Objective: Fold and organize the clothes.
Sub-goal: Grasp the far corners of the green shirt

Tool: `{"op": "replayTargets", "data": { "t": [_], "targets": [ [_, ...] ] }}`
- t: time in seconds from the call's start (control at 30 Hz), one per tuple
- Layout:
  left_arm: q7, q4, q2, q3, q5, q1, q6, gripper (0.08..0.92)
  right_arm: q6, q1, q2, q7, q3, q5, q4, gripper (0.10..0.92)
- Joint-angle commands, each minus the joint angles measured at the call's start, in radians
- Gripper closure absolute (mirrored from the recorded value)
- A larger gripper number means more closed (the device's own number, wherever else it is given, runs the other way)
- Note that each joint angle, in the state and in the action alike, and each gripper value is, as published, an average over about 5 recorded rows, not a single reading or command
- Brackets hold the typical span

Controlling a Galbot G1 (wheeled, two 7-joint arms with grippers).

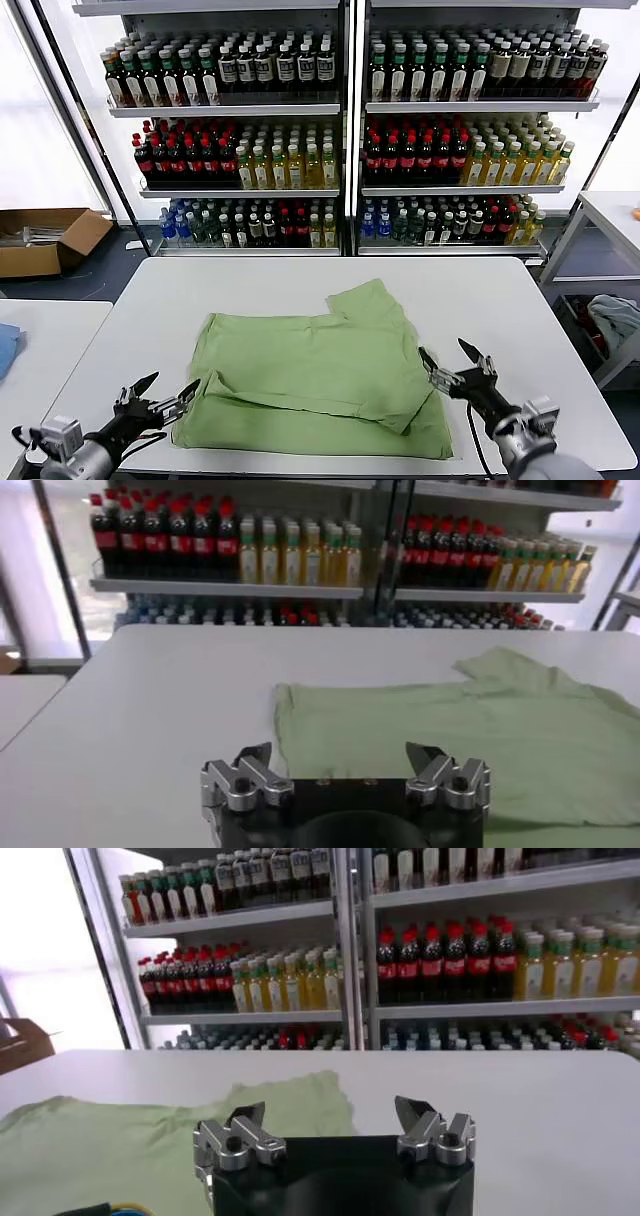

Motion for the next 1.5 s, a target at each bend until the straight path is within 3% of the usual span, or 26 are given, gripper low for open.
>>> {"op": "replayTargets", "data": {
  "t": [0.03,0.27,0.5,0.87,1.17,1.27,1.5],
  "targets": [
    [0.004,0.299,0.207,0.28,-0.103,-0.404,0.004,0.177,-0.105,0.534,-0.06,-0.029,-0.274,0.065,-0.44,0.203],
    [0.003,0.455,0.216,0.421,-0.116,-0.583,0.004,0.177,-0.124,0.661,-0.021,-0.04,-0.369,0.038,-0.624,0.203],
    [-0.003,0.564,0.19,0.495,-0.108,-0.685,-0.003,0.177,-0.126,0.717,-0.003,-0.046,-0.386,0.031,-0.721,0.203],
    [-0.02,0.693,0.16,0.559,-0.054,-0.776,-0.015,0.177,-0.122,0.735,0.016,-0.06,-0.394,0.019,-0.782,0.203],
    [-0.023,0.712,0.147,0.568,-0.028,-0.76,-0.015,0.177,-0.126,0.752,0.044,-0.077,-0.425,-0.007,-0.819,0.204],
    [-0.019,0.699,0.147,0.568,-0.029,-0.741,-0.013,0.177,-0.132,0.745,0.05,-0.084,-0.44,-0.022,-0.817,0.241],
    [-0.011,0.694,0.143,0.567,-0.03,-0.714,-0.014,0.185,-0.126,0.715,0.052,-0.098,-0.446,-0.032,-0.799,0.423]
  ]
}}
